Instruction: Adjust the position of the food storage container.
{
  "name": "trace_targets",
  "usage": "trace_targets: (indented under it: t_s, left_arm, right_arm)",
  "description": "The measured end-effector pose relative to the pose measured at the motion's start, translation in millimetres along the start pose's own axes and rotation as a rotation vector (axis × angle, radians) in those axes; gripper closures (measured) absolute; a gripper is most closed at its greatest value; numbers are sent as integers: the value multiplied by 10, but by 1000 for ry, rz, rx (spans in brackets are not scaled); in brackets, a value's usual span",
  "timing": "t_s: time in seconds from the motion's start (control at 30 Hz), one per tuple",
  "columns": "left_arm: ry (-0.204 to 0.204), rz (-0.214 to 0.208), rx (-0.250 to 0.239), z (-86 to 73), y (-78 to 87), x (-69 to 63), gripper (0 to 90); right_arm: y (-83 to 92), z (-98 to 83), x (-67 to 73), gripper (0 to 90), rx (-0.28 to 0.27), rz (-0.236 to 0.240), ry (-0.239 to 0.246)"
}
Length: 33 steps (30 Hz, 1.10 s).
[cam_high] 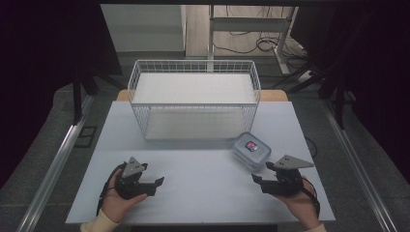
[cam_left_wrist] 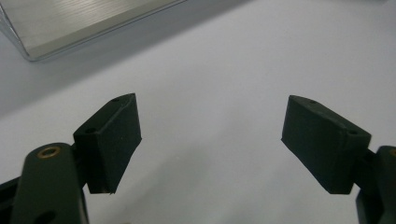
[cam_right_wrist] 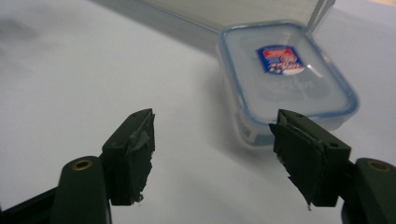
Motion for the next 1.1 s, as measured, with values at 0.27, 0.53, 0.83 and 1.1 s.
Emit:
trace_targets:
  t_s: [0.27,0.53,0.83,1.1]
  left_arm:
    - [2,0,2,-4,-3,9,191]
    - [-1,-3,8,-12,-8,19,192]
    - [-2,-4,8,-20,-10,28,193]
    - [-3,-3,9,-27,-11,34,193]
  right_arm:
    - [-101,421,-229,412,61,-4,-34]
    - [-375,800,-544,604,196,-57,-29]
    - [-707,1008,-763,872,308,-124,25]
    - [-968,1054,-943,897,362,-164,54]
Point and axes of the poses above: each handheld gripper's, and its own axes: y roughly backward along the jaws, z roughly out of its top, x roughly to its left, the point moved 2 cm from there along -y, roughly forward along the jaws, and after that the axes turned 11 degrees about -y, right-handed, at the moved point
